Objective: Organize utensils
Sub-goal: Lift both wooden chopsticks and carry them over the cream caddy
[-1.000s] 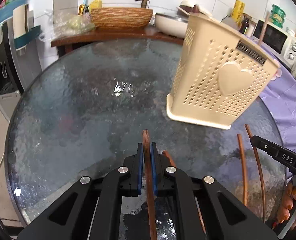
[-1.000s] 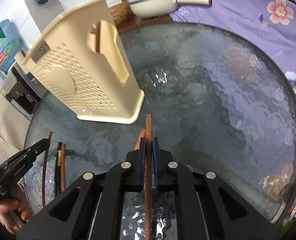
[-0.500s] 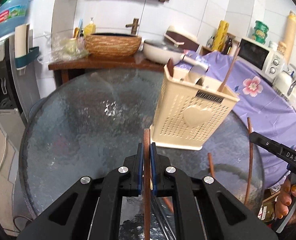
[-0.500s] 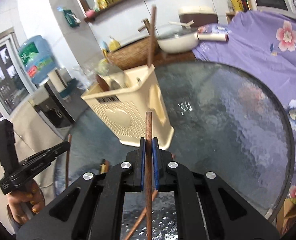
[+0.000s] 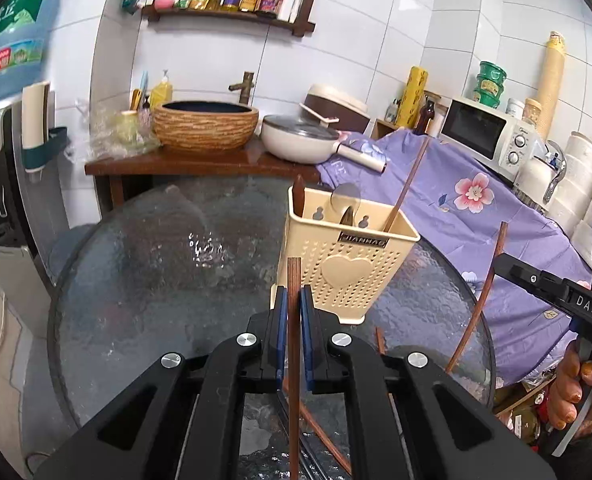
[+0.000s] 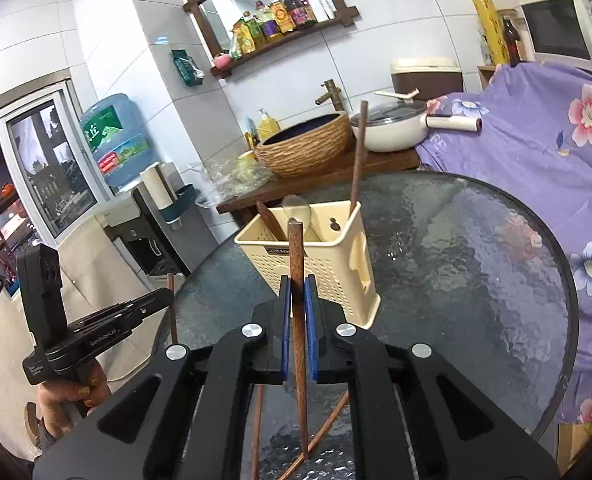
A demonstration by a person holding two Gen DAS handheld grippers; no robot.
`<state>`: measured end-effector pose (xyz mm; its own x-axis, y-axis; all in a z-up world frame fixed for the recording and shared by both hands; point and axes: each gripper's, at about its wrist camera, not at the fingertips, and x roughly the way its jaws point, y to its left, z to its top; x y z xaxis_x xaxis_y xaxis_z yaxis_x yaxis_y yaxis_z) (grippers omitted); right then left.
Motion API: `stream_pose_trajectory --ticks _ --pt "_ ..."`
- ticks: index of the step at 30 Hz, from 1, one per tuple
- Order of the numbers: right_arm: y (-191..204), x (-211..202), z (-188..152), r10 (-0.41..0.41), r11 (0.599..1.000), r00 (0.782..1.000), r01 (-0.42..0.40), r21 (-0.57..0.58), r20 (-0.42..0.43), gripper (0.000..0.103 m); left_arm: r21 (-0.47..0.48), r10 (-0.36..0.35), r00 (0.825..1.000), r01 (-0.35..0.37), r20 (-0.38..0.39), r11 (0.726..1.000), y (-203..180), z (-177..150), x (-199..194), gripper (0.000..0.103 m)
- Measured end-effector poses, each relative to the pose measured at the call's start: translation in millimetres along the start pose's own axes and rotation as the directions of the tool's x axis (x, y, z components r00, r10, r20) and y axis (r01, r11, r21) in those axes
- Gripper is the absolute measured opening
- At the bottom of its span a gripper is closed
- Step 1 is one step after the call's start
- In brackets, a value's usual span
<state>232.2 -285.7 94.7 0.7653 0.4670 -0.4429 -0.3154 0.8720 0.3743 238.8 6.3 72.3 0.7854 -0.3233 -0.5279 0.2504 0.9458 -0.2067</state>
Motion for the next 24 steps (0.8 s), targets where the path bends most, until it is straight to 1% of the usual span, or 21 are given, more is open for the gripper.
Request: stream_pose_trajectory --ticks 7,12,24 --pt "4.4 -9.3 6.7 0.026 1.0 1.0 -0.027 0.008 0.012 0.008 0.007 -0.023 1.0 0.023 0.018 1.0 -3.0 5.3 -10.7 0.006" --pt "12.6 -18.7 12.5 0.032 0.999 0.999 -0.032 -0.021 0.033 0.008 0.022 -0.036 0.998 0.034 0.047 0.999 -5.5 11.4 -23.0 0.006" --pt "39.5 -20.6 48.0 0.027 0.994 0.999 -0.022 -0.106 0.046 0.008 0.08 -0.061 0.99 0.051 0.129 0.996 -25.1 46.2 -46.7 0.006"
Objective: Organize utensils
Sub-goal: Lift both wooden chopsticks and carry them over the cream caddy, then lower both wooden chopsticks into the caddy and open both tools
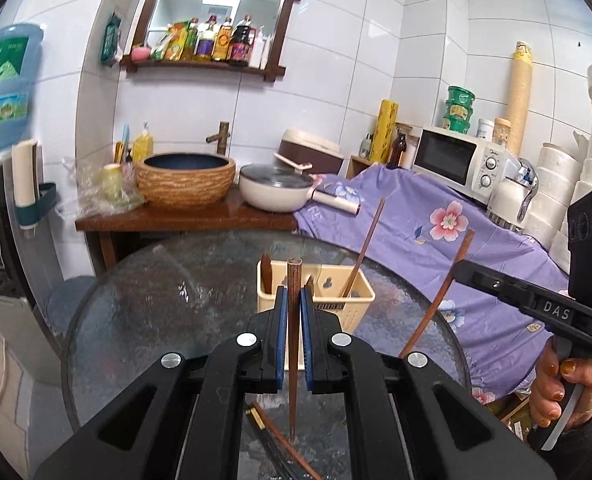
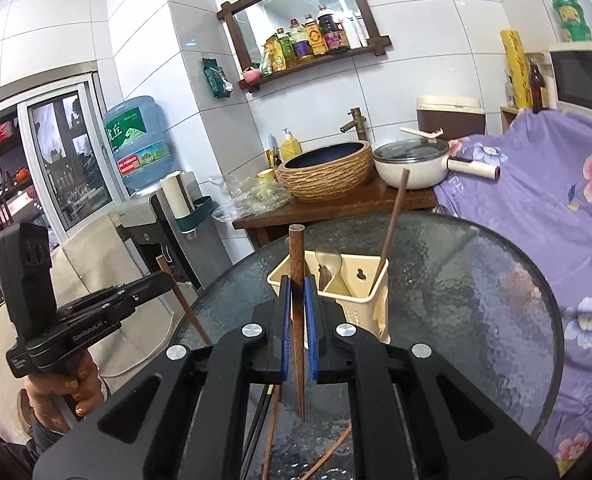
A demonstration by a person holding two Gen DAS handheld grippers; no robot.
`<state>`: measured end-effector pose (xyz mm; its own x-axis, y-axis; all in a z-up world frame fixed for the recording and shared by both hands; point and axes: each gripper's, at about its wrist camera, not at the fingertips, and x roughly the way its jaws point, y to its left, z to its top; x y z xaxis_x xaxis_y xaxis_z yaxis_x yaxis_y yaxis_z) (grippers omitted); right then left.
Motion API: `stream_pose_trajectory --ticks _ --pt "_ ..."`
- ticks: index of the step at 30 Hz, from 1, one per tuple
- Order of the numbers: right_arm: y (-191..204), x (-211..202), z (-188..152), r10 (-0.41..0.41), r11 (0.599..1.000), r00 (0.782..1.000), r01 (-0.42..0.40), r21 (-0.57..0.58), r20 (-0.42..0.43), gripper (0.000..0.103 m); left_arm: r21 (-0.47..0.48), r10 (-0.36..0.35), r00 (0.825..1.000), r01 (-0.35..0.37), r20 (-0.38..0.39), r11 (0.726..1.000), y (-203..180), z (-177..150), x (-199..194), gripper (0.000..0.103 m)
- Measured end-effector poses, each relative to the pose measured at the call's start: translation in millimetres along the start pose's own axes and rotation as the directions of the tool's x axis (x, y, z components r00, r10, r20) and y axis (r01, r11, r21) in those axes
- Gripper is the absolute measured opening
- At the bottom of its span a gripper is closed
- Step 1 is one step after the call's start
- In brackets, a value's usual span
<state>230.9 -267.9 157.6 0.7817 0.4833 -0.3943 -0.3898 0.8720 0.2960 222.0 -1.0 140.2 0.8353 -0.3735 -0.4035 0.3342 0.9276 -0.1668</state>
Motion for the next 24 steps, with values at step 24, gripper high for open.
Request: stream_pose_trajectory --ticks 24 --pt "4.7 22.0 111.8 -0.155 0.985 0.971 0.165 -0.043 0.183 0.008 -0.106 0.082 0.975 -0.06 0.209 0.993 3.7 132.4 40.1 0.006"
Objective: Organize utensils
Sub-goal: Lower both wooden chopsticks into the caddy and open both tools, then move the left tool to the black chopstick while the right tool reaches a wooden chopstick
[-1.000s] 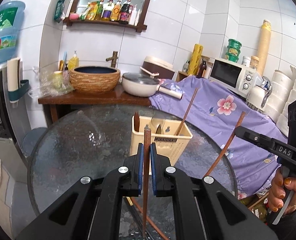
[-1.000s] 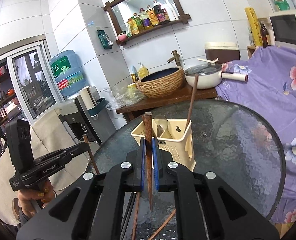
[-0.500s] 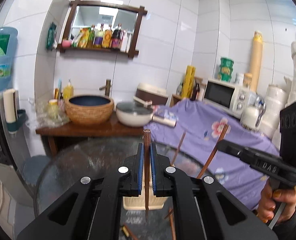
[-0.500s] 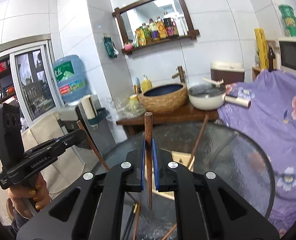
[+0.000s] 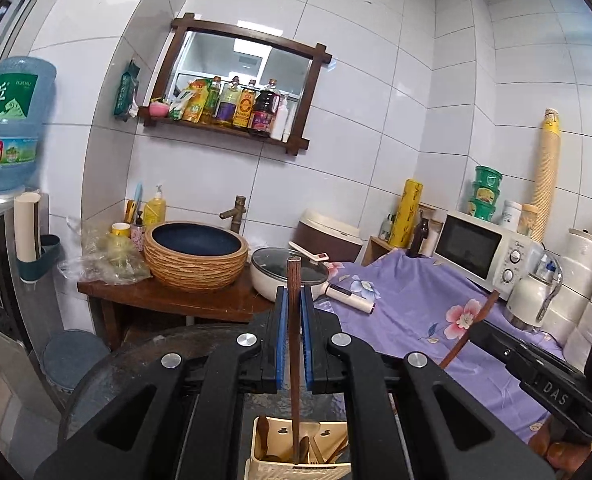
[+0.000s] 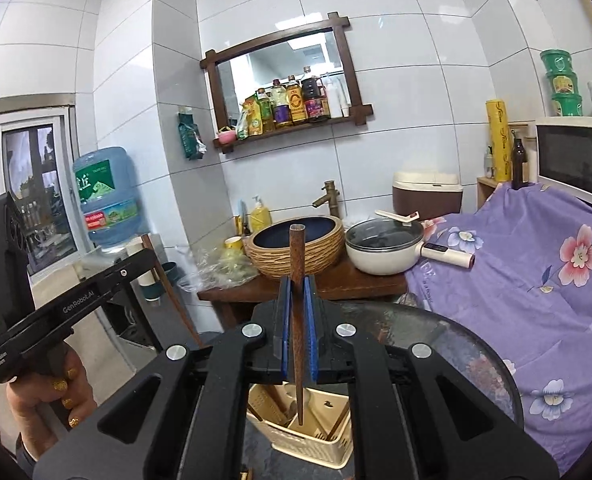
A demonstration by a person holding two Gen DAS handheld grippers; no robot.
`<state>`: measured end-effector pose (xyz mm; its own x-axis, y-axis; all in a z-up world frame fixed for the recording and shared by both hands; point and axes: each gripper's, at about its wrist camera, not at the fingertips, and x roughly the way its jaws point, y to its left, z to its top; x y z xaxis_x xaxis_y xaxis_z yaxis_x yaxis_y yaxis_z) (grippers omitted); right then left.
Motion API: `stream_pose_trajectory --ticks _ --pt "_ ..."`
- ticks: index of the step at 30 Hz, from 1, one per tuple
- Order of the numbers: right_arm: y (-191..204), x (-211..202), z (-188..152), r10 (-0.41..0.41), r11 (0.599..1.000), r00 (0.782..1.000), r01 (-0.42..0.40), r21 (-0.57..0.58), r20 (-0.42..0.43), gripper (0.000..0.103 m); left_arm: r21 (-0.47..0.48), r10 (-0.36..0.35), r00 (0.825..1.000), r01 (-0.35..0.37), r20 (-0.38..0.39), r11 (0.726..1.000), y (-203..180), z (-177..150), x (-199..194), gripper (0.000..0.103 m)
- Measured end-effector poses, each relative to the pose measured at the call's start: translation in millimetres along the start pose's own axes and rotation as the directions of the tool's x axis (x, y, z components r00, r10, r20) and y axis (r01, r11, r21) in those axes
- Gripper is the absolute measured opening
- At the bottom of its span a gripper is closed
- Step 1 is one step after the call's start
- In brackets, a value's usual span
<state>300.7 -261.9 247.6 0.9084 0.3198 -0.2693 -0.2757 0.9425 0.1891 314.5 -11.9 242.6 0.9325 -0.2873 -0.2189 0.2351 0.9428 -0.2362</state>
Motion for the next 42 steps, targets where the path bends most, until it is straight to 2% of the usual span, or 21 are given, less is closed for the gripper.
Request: stream_pose_trajectory --ticks 4,15,19,28,30,32,33,35,36,38,39,42 --pt "-6.3 17.5 -19.4 -0.016 1.0 0.999 0.016 0.005 -0.038 0.008 -0.01 0.031 0.999 -0.031 -0.019 0.999 8.3 -20.3 18.1 0.006" --pt "-21.0 53.1 -68.9 -0.03 0.999 0.991 0.034 0.031 -0.129 0.008 0.011 0.071 0.984 -0.07 -0.162 0.997 24.3 -96.0 53.3 0.006" --pt "-17.6 59.3 -79.0 -0.035 0.999 0.988 0.039 0.023 -0.148 0.008 0.014 0.073 0.978 -0.072 -0.195 0.997 27.0 -110.7 58.7 0.006" --pt "-23.7 66.9 -96.9 -0.052 0.997 0.983 0.06 0.039 -0.177 0.008 0.025 0.064 0.975 -0.06 -0.213 0.998 26.6 -119.7 57.6 0.007" --pt "-25.5 67.8 -100.3 -0.035 0.998 0.98 0.046 0.05 -0.193 0.008 0.022 0.057 0.976 -0.053 -0.209 0.998 26.9 -119.5 53.8 0.016" --pt "-25.8 66.2 -102.8 -0.031 0.998 0.98 0.043 0.054 -0.198 0.013 0.015 0.052 0.979 -0.05 -0.199 0.999 26.4 -119.6 47.8 0.047" --pt "-26.2 63.2 -105.0 -0.03 0.998 0.98 0.041 0.056 -0.195 0.018 0.011 0.05 0.98 -0.049 -0.191 0.999 26.8 -120.0 44.4 0.051" --pt "-26.1 56.1 -108.5 -0.04 0.997 0.983 0.051 0.057 -0.18 0.049 0.009 0.047 0.982 -0.046 -0.181 0.999 28.8 -121.7 35.2 0.06" --pt "-26.1 50.1 -112.1 -0.052 0.997 0.985 0.061 0.054 -0.167 0.05 0.012 0.046 0.982 -0.045 -0.18 0.999 29.7 -123.2 30.7 0.064" --pt "-24.6 42.0 -119.6 -0.05 0.997 0.983 0.058 0.042 -0.175 0.05 0.016 0.056 0.983 -0.054 -0.177 0.998 32.3 -127.0 21.1 0.079" --pt "-24.2 38.7 -123.3 -0.046 0.998 0.982 0.054 0.04 -0.181 0.051 0.017 0.062 0.983 -0.06 -0.171 0.998 34.9 -130.2 14.8 0.081" --pt "-21.8 29.7 -148.0 -0.042 0.998 0.969 0.05 0.027 -0.243 0.056 0.032 0.08 0.978 -0.076 -0.191 0.997 43.1 -142.6 1.5 0.094"
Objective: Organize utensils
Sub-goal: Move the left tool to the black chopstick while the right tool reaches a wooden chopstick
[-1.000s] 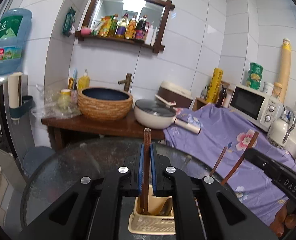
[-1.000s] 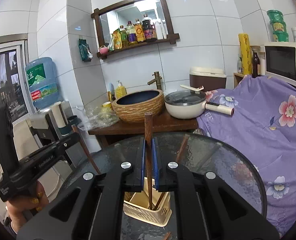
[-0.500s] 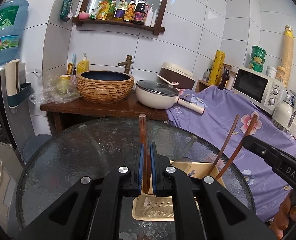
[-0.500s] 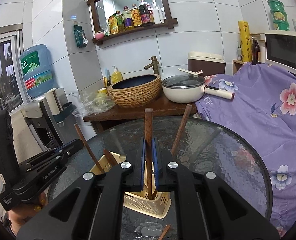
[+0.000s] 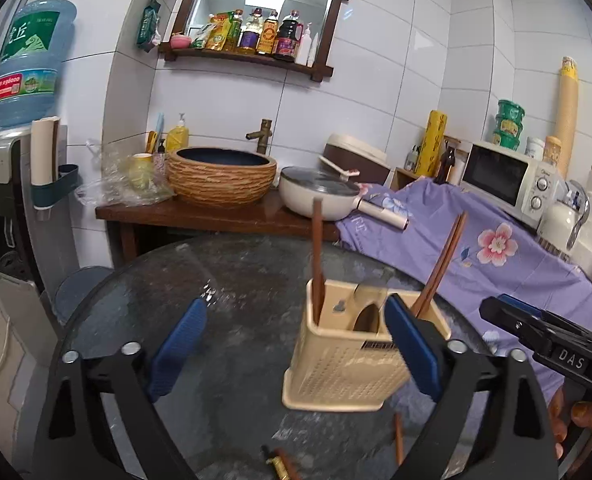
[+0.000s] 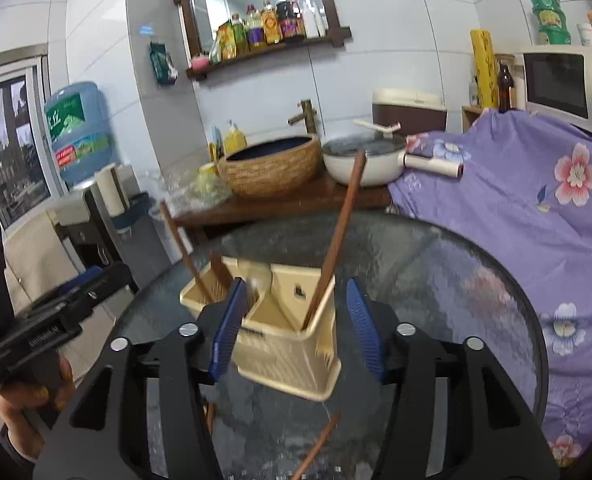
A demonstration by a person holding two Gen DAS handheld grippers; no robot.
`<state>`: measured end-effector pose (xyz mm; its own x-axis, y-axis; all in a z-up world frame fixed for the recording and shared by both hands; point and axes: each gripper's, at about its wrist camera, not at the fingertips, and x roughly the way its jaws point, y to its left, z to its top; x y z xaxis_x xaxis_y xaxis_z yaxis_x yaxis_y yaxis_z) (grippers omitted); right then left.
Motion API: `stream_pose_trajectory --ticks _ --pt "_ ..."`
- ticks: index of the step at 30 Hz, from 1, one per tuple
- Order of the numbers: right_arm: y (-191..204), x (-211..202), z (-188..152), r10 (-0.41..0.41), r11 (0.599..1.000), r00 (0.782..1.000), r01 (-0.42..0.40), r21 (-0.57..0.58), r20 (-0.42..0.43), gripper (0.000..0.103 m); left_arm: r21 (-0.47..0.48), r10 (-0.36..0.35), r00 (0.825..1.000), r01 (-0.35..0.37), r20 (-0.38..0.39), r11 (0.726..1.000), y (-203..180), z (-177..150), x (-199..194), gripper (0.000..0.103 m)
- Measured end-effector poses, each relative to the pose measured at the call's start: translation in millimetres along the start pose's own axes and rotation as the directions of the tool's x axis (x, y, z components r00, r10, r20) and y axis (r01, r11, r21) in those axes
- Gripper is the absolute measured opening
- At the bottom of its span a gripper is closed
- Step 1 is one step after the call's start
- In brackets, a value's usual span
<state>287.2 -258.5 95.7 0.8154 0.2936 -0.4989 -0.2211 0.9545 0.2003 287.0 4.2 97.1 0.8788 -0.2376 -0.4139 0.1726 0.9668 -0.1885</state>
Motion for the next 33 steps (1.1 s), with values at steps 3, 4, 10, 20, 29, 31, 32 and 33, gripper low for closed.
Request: stream_pose_trajectory --ticks 3,4,10,20,29,31,32,33 --pt "2.0 4.5 -30.7 -0.015 1.0 0.997 0.013 -0.016 -0.079 0.057 0.005 0.024 0.998 -0.024 -0.054 1.0 10.9 -21.6 -4.3 0.096" --pt "1.8 6.4 -39.5 -0.015 1.0 0.995 0.014 -0.017 -0.102 0.057 0.008 0.031 0.996 -0.03 -0.082 1.0 15.2 -30.6 -4.5 0.096" --pt "-0.5 23.5 -99.9 -0.058 0.998 0.97 0.054 -0.021 -0.237 0.057 -0.001 0.074 0.976 -0.075 -0.207 0.997 36.4 -80.1 -2.8 0.095" --pt "6.0 37.3 -143.3 -0.074 0.997 0.946 0.071 -0.021 -0.316 0.057 0.052 0.059 0.933 -0.043 -0.354 0.998 27.6 -134.0 10.5 0.073" --pt "18.9 38.0 -151.6 -0.092 0.995 0.944 0.075 -0.065 -0.317 0.057 0.036 0.009 0.912 0.007 -0.409 0.999 23.0 -156.2 10.6 0.053" --pt "22.6 36.5 -151.8 -0.088 0.995 0.945 0.067 -0.078 -0.315 0.057 0.046 0.0 0.909 0.022 -0.416 0.999 18.0 -158.7 11.2 0.051" --pt "24.1 36.1 -151.9 -0.091 0.994 0.945 0.068 -0.083 -0.313 0.057 0.057 0.0 0.906 0.027 -0.424 0.998 15.4 -160.7 12.0 0.05" --pt "24.6 36.2 -151.9 -0.093 0.994 0.945 0.07 -0.083 -0.313 0.057 0.06 -0.001 0.904 0.03 -0.428 0.998 13.5 -161.2 12.7 0.05"
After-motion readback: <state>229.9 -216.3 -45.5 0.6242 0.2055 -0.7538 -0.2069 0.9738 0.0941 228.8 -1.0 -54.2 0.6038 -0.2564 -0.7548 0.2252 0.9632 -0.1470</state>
